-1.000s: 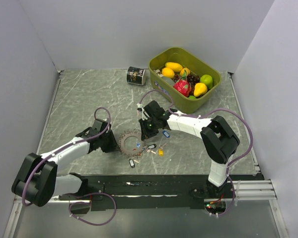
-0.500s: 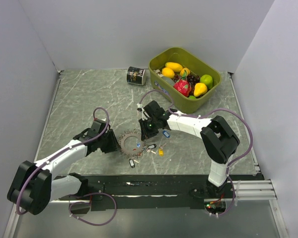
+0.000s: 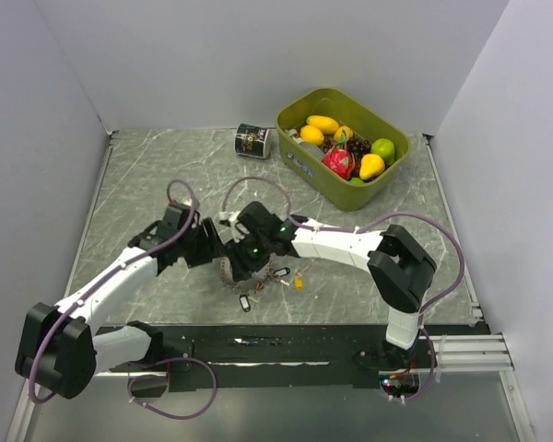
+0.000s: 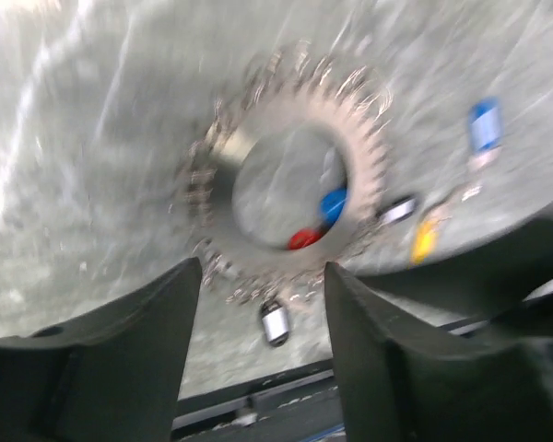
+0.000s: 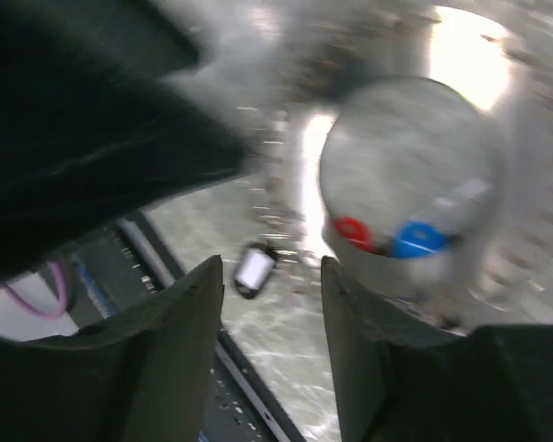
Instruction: Put the keys on the keyring
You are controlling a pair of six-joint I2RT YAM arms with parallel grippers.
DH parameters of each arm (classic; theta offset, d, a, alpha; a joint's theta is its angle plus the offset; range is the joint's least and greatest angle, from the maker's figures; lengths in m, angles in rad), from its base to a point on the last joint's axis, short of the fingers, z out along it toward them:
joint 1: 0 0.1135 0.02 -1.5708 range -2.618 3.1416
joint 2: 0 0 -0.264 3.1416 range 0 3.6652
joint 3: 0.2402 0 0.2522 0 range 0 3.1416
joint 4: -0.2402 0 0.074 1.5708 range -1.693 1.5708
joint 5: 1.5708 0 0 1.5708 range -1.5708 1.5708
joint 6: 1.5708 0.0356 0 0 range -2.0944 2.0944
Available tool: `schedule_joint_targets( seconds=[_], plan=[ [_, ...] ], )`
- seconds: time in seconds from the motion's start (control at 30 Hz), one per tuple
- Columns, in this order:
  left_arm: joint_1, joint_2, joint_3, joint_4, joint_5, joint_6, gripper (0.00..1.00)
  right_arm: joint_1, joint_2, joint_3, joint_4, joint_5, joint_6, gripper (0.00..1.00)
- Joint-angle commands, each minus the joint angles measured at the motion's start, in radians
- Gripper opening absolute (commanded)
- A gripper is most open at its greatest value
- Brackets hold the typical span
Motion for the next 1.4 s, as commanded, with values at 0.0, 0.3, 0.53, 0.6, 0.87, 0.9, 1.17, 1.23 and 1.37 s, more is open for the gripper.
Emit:
schedule_joint_targets(
  seconds=[0.0,0.3,0.53,0.6,0.87,0.9,1.17,1.23,1.37],
  plan=[
    [0.111,-0.017,0.073,-0.006,0.115,0.021,0.64,0.083,0.007,0.116,0.009,0.039,-0.093,0.55],
    [0.41,-0.114,0.107,-0.056,0.192,0.039,0.76,0.153,0.12,0.219,-0.052,0.079,-0.124,0.05],
    [0.622,-0.149,0.088,-0.07,0.282,0.064,0.85,0.162,0.129,0.173,-0.017,0.077,-0.127,0.0],
    [0.655,-0.143,0.088,-0.078,0.291,0.085,0.85,0.162,0.137,0.176,-0.023,0.082,-0.133,0.0],
    [0.7,-0.132,0.074,-0.082,0.327,0.12,0.86,0.167,0.188,0.196,-0.058,0.06,-0.181,0.0],
    [0.702,-0.131,0.073,-0.084,0.33,0.122,0.86,0.167,0.194,0.194,-0.062,0.06,-0.184,0.0],
    [0.702,-0.128,0.054,-0.087,0.33,0.14,0.86,0.168,0.197,0.185,-0.063,0.085,-0.205,0.0],
    [0.703,-0.129,0.053,-0.09,0.324,0.145,0.86,0.168,0.212,0.196,-0.068,0.094,-0.202,0.0],
    [0.703,-0.131,0.054,-0.092,0.328,0.147,0.86,0.167,0.235,0.219,-0.075,0.132,-0.193,0.0]
  ],
)
